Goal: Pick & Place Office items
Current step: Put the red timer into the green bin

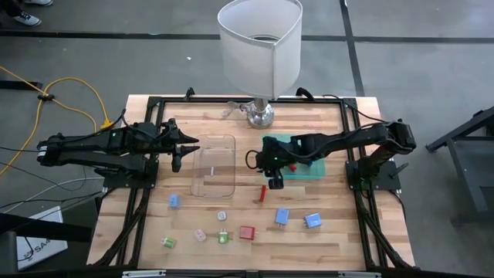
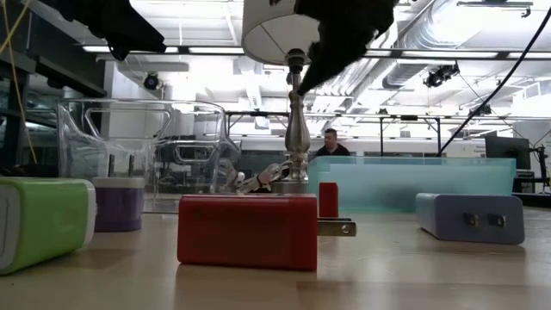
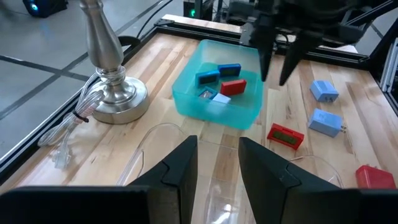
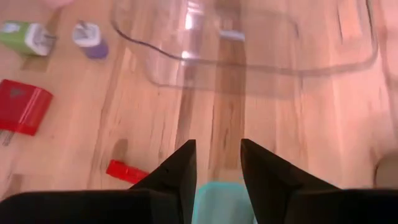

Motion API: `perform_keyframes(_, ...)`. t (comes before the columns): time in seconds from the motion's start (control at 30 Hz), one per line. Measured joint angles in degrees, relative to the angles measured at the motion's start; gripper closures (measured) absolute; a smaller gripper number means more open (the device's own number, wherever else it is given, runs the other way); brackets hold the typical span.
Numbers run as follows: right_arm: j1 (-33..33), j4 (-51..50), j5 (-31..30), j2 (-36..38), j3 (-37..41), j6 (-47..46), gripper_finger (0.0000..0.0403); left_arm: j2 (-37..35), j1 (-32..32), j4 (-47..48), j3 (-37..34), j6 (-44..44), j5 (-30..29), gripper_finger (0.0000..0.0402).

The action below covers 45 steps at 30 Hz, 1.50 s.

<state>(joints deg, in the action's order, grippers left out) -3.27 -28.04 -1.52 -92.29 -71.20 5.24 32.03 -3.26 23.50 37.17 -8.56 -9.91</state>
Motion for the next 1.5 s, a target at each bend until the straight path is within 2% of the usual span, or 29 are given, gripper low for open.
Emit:
perform_keyframes(0.23, -2.86, 5.41, -0.04, -0.02, -0.93, 10.38, 0.0291, 0.00, 0.01, -0.01, 0.00, 0.00, 0.01, 0.0291)
perform_keyframes(0.5, -3.38, 0.36, -1.64, -0.06, -8.24, 16.02, 0.0296, 0.00, 0.01, -0.01, 0.00, 0.00, 0.01, 0.0291)
perform_keyframes(0.63, -3.74, -2.47, -0.83, -2.57, -10.23, 18.44, 0.0303, 0.02, 0.00, 0.00, -0.01, 0.00, 0.02, 0.0291)
perform_keyframes(0.77, -3.89, -4.82, 4.01, -6.91, -11.04, 19.74, 0.0306, 0.01, 0.00, 0.00, 0.00, 0.00, 0.02, 0.0291)
perform_keyframes(0.87, -4.35, -5.79, 6.62, -9.72, -11.10, 24.37, 0.0307, 0.00, 0.01, -0.11, 0.00, 0.00, 0.02, 0.0291)
perform_keyframes(1.13, -6.63, -11.91, 6.46, -13.52, -11.15, 36.86, 0.0307, 0.00, 0.00, -0.41, 0.00, 0.00, 0.02, 0.0291)
perform_keyframes(1.23, -6.91, -14.99, 5.80, -13.98, -10.92, 38.78, 0.0307, 0.00, -0.01, -0.45, 0.00, 0.00, 0.00, 0.0291)
perform_keyframes(1.5, -6.73, -13.75, 6.37, -16.51, -11.11, 40.52, 0.0307, 0.00, -0.01, -0.43, 0.00, 0.00, 0.01, 0.0291)
